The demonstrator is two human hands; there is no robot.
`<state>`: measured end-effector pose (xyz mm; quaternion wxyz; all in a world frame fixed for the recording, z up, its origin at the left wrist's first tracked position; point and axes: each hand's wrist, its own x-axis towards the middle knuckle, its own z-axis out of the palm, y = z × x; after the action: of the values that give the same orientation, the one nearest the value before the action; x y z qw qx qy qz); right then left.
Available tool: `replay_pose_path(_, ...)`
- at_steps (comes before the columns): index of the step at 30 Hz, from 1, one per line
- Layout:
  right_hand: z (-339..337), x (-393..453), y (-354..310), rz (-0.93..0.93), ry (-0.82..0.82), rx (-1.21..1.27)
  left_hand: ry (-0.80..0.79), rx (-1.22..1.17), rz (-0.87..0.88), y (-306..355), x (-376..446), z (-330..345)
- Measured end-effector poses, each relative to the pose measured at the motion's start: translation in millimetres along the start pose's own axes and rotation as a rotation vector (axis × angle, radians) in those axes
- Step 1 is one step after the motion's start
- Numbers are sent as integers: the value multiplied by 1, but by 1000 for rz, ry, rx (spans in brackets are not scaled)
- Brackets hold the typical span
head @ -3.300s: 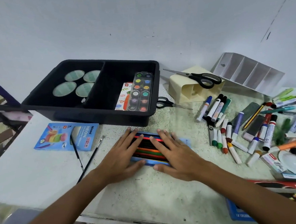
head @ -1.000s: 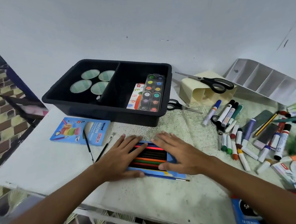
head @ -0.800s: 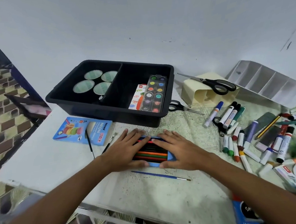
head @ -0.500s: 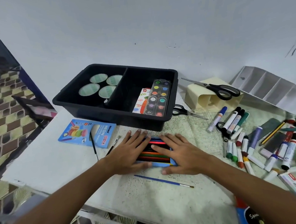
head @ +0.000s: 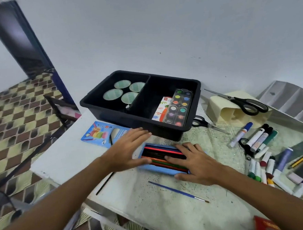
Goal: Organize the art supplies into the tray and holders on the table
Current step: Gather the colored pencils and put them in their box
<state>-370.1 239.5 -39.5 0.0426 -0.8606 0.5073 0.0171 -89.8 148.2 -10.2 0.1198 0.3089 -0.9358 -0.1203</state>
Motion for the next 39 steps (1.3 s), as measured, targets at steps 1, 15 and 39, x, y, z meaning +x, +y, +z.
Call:
replay_pose_path(1,-1,-1,2,2,9,4,33,12,-37,-6,-7,-8)
replay_pose_path(15,-13,5,8,13,74,34,-7,301,-21,-76,-57,-29)
replay_pose_path(39,-15,3,4,31,165,20,52,134,570,14,-31,11)
